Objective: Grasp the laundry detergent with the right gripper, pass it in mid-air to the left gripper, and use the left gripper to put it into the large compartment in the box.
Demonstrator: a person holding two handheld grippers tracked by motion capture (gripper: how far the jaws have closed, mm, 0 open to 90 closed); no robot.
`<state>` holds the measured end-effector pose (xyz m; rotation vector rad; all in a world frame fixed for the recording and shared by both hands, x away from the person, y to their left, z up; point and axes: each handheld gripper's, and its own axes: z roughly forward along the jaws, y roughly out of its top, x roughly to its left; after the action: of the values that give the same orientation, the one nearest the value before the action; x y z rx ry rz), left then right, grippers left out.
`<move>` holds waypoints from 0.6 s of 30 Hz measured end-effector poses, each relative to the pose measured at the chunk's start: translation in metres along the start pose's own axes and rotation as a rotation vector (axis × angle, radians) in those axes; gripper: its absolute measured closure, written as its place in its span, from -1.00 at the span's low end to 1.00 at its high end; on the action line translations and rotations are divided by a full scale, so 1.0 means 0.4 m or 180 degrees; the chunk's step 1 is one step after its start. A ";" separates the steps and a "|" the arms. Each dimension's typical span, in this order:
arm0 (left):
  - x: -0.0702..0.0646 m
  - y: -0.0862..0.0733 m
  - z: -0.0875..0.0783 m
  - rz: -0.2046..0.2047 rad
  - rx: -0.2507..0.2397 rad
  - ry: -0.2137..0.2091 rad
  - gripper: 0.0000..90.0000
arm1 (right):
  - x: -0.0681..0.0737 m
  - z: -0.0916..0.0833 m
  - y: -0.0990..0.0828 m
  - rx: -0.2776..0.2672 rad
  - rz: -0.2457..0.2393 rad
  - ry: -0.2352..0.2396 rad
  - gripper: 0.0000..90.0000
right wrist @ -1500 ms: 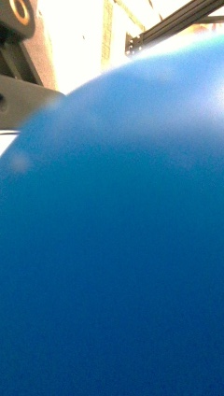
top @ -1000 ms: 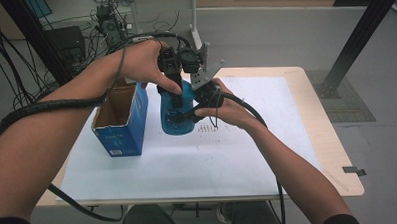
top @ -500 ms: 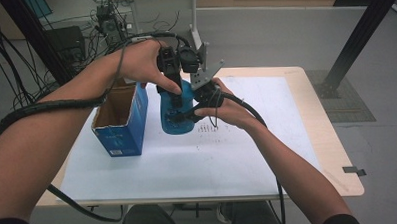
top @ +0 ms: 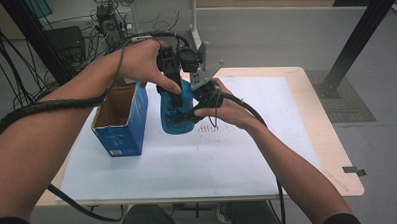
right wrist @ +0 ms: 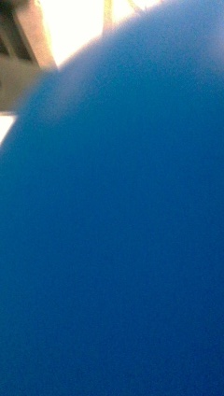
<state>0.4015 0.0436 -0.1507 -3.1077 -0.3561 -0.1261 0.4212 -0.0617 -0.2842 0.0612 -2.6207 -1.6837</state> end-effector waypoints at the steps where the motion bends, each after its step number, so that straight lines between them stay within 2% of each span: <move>1: 0.000 0.000 -0.001 -0.0005 -0.0004 0.0003 -0.17 | -0.001 -0.001 -0.001 0.0008 0.0013 -0.0003 -0.41; 4: 0.002 0.000 -0.005 -0.0012 -0.0002 0.0006 -0.17 | -0.002 -0.005 -0.008 0.0047 0.0092 -0.0044 -0.63; 8: 0.005 0.000 -0.009 -0.0031 0.0008 0.0017 -0.17 | -0.001 -0.015 -0.014 0.0093 0.0110 -0.0092 -0.77; 11: 0.008 -0.002 -0.012 -0.0062 0.0017 0.0020 -0.17 | 0.001 -0.035 -0.016 0.0114 0.0100 -0.0175 -0.82; 16: 0.014 -0.006 -0.014 -0.0152 0.0039 0.0017 -0.17 | 0.002 -0.077 -0.022 0.0161 0.0244 -0.0233 -0.82; 18: 0.016 -0.008 -0.017 -0.0190 0.0051 0.0027 -0.17 | 0.001 -0.095 -0.027 0.0204 0.0254 -0.0283 -0.82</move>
<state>0.4065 0.0479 -0.1434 -3.0808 -0.4476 -0.1363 0.4226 -0.1009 -0.2781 -0.1182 -2.7009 -1.6140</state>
